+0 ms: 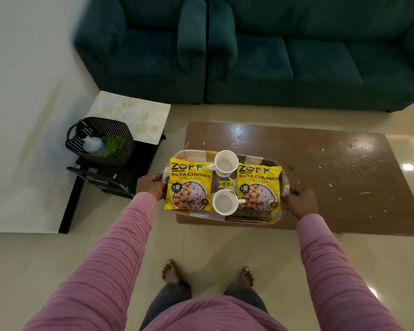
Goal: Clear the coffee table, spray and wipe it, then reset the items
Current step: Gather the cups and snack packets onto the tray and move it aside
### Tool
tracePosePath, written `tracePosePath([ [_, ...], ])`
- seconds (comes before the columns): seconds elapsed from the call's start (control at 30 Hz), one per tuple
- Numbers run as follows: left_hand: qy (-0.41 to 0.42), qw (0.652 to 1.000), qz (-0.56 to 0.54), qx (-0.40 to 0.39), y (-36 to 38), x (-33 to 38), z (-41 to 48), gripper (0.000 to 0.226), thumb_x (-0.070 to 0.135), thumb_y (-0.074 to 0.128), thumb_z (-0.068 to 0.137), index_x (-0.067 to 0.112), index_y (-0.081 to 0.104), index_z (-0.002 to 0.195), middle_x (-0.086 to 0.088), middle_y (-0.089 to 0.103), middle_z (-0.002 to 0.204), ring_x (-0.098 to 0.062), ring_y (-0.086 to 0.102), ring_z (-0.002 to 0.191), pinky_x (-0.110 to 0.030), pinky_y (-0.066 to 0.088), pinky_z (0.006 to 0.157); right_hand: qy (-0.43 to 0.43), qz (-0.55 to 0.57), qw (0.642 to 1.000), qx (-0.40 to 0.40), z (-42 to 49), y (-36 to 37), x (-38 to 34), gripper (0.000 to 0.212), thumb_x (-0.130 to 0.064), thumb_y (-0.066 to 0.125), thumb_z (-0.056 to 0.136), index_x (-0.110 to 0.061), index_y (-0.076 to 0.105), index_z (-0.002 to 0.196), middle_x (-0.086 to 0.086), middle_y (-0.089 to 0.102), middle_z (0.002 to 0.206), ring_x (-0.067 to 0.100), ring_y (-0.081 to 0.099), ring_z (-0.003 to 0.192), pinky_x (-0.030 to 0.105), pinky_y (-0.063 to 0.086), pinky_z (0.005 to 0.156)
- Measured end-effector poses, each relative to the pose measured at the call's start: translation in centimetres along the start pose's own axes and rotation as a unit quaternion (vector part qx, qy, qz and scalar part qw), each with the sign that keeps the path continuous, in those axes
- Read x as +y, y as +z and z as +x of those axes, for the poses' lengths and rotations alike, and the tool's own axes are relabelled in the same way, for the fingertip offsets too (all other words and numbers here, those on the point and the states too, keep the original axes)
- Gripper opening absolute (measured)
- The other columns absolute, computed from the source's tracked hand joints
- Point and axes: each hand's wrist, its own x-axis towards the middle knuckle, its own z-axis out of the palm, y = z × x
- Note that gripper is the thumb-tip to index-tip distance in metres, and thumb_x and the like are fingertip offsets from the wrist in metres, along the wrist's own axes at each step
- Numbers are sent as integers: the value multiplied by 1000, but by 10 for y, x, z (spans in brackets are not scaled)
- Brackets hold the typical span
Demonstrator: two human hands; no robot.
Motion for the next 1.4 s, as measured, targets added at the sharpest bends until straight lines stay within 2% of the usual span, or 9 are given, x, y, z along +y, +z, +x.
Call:
tracePosePath([
  [0.07, 11, 1000, 13, 5, -35, 4, 13, 33, 3, 60, 93, 5, 62, 125, -17, 68, 112, -28, 62, 84, -37, 55, 73, -6, 8, 1000, 3, -13, 25, -25, 14, -7, 65, 80, 2, 70, 89, 21, 69, 86, 31, 63, 79, 40, 53, 74],
  [0.2, 27, 999, 9, 17, -95, 14, 38, 30, 7, 64, 91, 7, 66, 121, -16, 71, 107, -28, 64, 81, -43, 57, 82, -2, 35, 999, -16, -34, 65, -67, 20, -3, 66, 80, 2, 69, 100, 16, 67, 87, 23, 60, 78, 29, 44, 69],
  [0.33, 38, 999, 3, 27, -139, 21, 67, 29, 7, 63, 91, 7, 67, 120, -10, 70, 107, -28, 64, 88, -40, 54, 87, -5, 43, 998, -34, -36, 99, -104, 19, 0, 67, 79, 1, 69, 97, 11, 62, 70, 21, 54, 60, 27, 42, 60],
  [0.5, 38, 998, 22, 45, -176, 31, 101, 30, 6, 63, 92, 5, 66, 121, -14, 69, 114, -26, 61, 90, -34, 51, 88, -9, 40, 998, -49, -22, 138, -145, 19, -2, 67, 80, 0, 69, 99, 9, 62, 70, 20, 55, 61, 29, 43, 63],
  [0.67, 23, 997, 50, 51, -208, 45, 147, 30, 9, 59, 94, 10, 65, 124, -8, 67, 117, -24, 60, 91, -30, 49, 81, -19, 48, 996, -69, -2, 180, -185, 20, -2, 66, 81, -3, 69, 101, 14, 67, 84, 20, 56, 62, 32, 46, 66],
  [0.83, -14, 997, 64, 42, -236, 66, 198, 28, 15, 64, 92, 15, 68, 120, -14, 70, 112, -34, 67, 95, -48, 55, 91, 8, 62, 995, -77, 22, 217, -230, 18, -2, 67, 80, -5, 69, 98, 14, 67, 83, 28, 62, 73, 40, 54, 71],
  [1.0, -37, 996, 56, 51, -260, 86, 241, 31, 10, 61, 93, 8, 65, 124, -14, 69, 111, -32, 66, 94, -43, 54, 91, 2, 32, 994, -105, 47, 250, -279, 16, -3, 67, 80, -6, 71, 95, 13, 68, 81, 27, 63, 72, 39, 55, 71],
  [1.13, -57, 995, 47, 61, -279, 99, 274, 35, 10, 60, 94, 11, 61, 129, -12, 68, 116, -32, 66, 95, -41, 55, 90, 16, 24, 992, -120, 70, 276, -315, 20, -5, 68, 80, -7, 70, 100, 14, 69, 87, 31, 66, 81, 47, 57, 77],
  [1.4, -50, 996, 50, 62, -326, 142, 367, 29, 8, 60, 93, 10, 67, 121, -9, 70, 106, -28, 66, 88, -41, 55, 90, 24, 34, 992, -118, 113, 331, -397, 27, -7, 69, 81, -5, 67, 108, 15, 69, 96, 32, 66, 88, 49, 55, 83],
])
